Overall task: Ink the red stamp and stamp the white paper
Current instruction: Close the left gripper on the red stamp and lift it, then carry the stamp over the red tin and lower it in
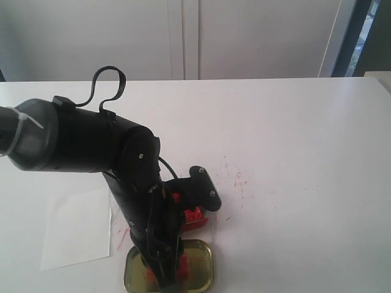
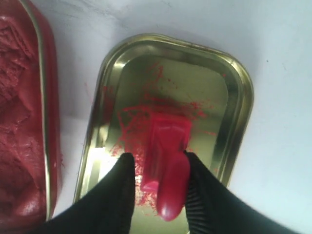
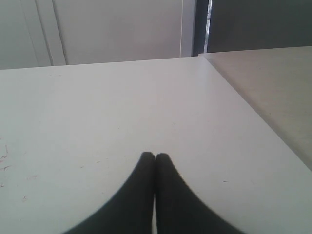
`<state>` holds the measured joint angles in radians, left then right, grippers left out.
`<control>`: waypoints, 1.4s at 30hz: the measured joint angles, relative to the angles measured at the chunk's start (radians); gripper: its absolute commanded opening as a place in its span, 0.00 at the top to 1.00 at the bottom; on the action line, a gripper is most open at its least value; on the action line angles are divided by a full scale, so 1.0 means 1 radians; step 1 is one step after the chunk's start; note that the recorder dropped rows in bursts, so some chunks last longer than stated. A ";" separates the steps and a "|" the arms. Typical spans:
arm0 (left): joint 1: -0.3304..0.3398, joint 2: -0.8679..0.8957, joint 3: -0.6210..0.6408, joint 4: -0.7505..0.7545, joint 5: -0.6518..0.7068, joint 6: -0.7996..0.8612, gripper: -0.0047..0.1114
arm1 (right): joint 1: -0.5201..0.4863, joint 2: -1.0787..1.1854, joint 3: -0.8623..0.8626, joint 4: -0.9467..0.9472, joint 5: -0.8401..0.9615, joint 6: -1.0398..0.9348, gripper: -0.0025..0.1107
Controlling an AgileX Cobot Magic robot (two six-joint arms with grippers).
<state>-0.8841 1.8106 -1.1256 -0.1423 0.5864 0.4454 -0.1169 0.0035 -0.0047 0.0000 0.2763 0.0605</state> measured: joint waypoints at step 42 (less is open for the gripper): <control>0.134 -0.195 -0.096 0.038 0.143 -0.021 0.96 | 0.000 0.000 0.000 0.000 0.000 0.000 0.98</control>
<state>-0.7499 1.6154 -1.2217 -0.1045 0.7292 0.4241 -0.1169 0.0035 -0.0047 0.0000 0.2763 0.0605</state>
